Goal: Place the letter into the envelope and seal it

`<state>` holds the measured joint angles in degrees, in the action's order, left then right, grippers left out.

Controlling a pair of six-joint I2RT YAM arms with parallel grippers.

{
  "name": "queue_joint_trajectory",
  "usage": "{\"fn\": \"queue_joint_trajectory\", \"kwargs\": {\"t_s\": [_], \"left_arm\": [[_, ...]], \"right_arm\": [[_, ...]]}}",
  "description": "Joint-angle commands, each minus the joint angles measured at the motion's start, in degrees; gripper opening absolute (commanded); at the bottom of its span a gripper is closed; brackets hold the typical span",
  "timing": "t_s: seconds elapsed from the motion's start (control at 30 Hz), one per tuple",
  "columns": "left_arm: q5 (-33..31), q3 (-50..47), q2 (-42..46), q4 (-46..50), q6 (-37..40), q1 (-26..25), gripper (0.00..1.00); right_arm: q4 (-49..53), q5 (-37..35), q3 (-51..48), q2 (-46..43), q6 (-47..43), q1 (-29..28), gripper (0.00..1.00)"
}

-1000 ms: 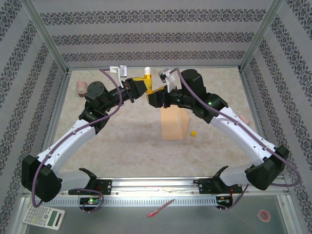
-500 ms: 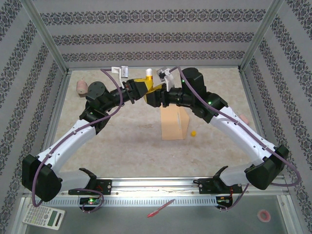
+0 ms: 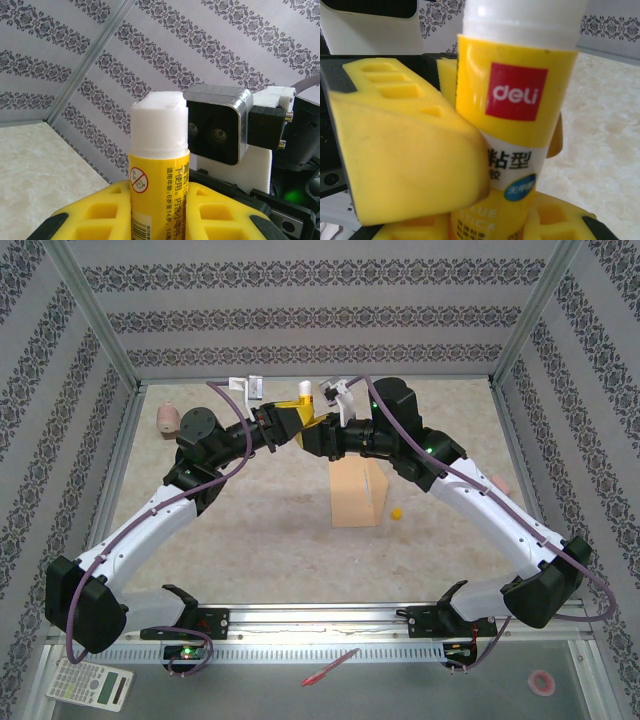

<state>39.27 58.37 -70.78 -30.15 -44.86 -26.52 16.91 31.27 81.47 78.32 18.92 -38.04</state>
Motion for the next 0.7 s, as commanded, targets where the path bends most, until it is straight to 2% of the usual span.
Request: {"fn": "queue_joint_trajectory", "kwargs": {"t_s": [0.0, 0.2, 0.4, 0.53, 0.67], "left_arm": [[2.9, -1.4, 0.3, -4.4, -1.4, -0.5, 0.0], [6.2, -1.9, 0.3, -9.7, -2.7, -0.5, 0.0], [12.7, -1.1, -1.4, -19.1, -6.5, -0.5, 0.0], [18.9, 1.0, -4.7, -28.3, -12.4, -0.5, 0.0], [23.6, 3.5, -8.4, -39.4, -20.1, -0.4, 0.0]], "right_arm": [[-3.2, 0.6, 1.7, -1.1, -0.8, -0.4, 0.18], [-4.1, 4.8, 1.8, -2.8, -0.1, 0.4, 0.14], [-13.7, 17.0, 0.3, -5.0, 8.1, 4.4, 0.12], [-21.5, 24.9, -0.1, -5.5, 14.6, 5.9, 0.12], [-24.8, 28.5, 0.4, -5.8, 17.5, 6.0, 0.12]]}}
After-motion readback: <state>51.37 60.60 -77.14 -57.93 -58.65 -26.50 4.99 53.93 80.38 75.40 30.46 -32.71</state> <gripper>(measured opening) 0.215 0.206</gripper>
